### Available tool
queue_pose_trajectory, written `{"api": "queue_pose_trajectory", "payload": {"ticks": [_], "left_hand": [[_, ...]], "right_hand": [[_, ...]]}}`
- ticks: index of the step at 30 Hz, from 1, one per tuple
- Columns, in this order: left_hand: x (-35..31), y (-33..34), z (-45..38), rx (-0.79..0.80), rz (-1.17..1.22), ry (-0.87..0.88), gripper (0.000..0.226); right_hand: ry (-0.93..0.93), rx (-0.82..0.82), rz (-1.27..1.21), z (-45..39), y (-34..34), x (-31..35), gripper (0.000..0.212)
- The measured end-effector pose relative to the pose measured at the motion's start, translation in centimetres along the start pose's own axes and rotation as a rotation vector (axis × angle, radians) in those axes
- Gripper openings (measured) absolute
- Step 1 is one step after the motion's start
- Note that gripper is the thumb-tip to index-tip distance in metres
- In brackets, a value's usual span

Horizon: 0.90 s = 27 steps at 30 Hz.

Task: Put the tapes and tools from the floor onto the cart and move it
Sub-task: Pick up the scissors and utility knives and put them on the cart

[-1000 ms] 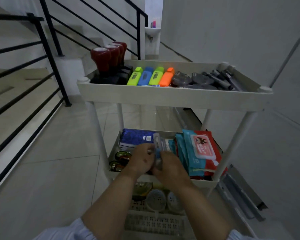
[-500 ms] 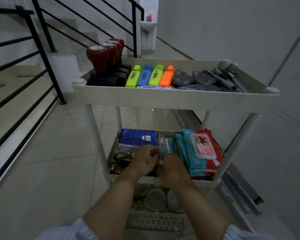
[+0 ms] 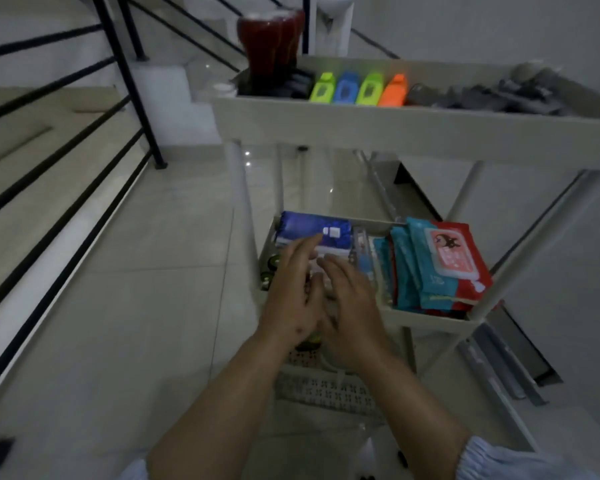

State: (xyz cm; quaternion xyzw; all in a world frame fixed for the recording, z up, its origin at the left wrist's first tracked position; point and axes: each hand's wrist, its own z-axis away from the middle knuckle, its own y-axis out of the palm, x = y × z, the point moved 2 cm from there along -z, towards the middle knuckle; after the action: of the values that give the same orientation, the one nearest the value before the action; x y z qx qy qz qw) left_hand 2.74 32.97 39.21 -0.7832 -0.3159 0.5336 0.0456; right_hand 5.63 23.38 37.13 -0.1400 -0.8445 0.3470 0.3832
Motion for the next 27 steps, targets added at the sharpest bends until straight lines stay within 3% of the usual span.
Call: {"api": "queue_pose_trajectory", "payload": {"ticks": [4,12,19,24,27], "left_hand": [[3.4,-1.9,7.4,-0.102,-0.049,0.030,0.046],[18.0,-4.5,21.2,-0.103,-0.215,-0.532,0.053],[29.4,-2.8,27.9,0.026,-0.269,-0.793,0.058],[35.5,0.1,31.5,0.136,-0.241,-0.913,0.078],[38.1,1.6,33.4,0.187,-0.186,-1.027,0.072]], "right_hand": [[-0.111,0.022,-0.090,4.7,2.9,0.6,0.042],[-0.070,0.425,-0.106,13.2,16.5,-1.6,0.042],[0.159,0.607,-0.097,18.6,28.7,-6.3,0.051],[0.240,0.788,-0.107,22.9,35.5,-9.7,0.055],[0.255,0.862,-0.109,24.6,38.2,-11.3,0.051]]}}
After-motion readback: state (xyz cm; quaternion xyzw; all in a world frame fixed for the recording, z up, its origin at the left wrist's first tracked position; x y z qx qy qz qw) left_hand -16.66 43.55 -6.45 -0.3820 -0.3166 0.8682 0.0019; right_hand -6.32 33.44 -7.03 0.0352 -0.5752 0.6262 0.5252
